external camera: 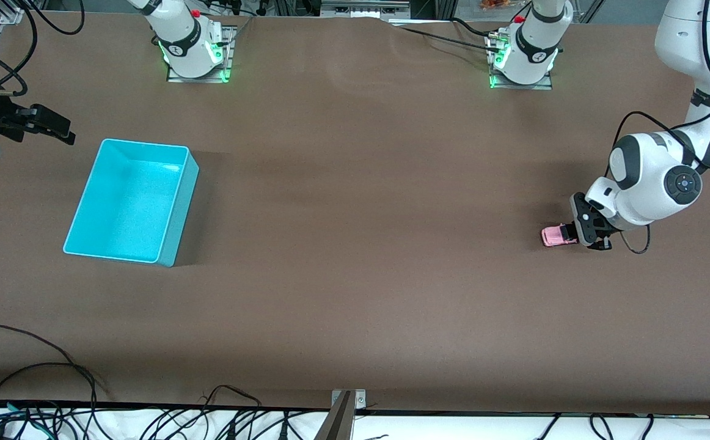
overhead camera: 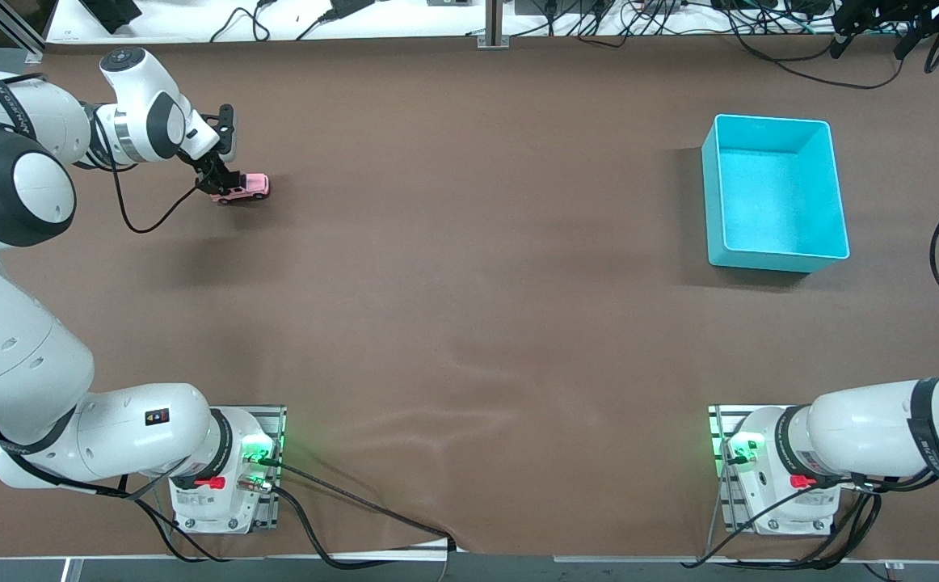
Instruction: Wind and store pink jeep toy
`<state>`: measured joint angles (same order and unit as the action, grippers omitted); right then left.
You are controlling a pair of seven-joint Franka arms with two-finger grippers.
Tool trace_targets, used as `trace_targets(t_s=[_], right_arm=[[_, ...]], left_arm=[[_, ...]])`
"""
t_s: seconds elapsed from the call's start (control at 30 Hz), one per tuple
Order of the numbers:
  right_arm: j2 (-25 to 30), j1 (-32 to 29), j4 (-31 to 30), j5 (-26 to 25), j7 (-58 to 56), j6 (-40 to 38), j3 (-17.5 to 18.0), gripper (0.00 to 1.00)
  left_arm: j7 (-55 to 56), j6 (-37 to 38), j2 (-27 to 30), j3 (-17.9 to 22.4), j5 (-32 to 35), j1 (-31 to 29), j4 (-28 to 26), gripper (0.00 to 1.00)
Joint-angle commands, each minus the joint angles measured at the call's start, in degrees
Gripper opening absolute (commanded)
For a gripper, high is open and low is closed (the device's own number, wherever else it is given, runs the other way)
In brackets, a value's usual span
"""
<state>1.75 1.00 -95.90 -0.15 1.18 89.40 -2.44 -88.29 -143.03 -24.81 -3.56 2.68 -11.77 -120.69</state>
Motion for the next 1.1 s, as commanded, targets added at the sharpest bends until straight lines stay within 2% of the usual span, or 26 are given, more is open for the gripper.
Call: trace_targets(t_s=[0.0, 0.33, 0.87, 1.07], right_arm=[[0.09, 0.14, 0.89, -0.73, -0.04, -0.98, 0.15, 1.00], [0.09, 0.14, 0.89, -0.73, -0.04, -0.98, 0.15, 1.00], [0.01, 0.14, 0.89, -0.73, 0.05, -0.98, 0.24, 1.00], [0.01, 0.14, 0.89, -0.73, -0.04, -0.98, 0.24, 1.00]], left_arm=[[-3.37, -0.84, -0.24, -0.57, 0.48, -0.62, -0.33, 0.07], [-10.41, -2.69, -1.38, -1.19, 0.40, -0.71, -0.24, 0.07], [-11.03, -3.13, -3.22, -1.01, 0.66, -0.89, 0.11, 0.08], [-11.47, -3.04, -4.98, -0.92, 1.10, -3.69, 1.42, 0.10]])
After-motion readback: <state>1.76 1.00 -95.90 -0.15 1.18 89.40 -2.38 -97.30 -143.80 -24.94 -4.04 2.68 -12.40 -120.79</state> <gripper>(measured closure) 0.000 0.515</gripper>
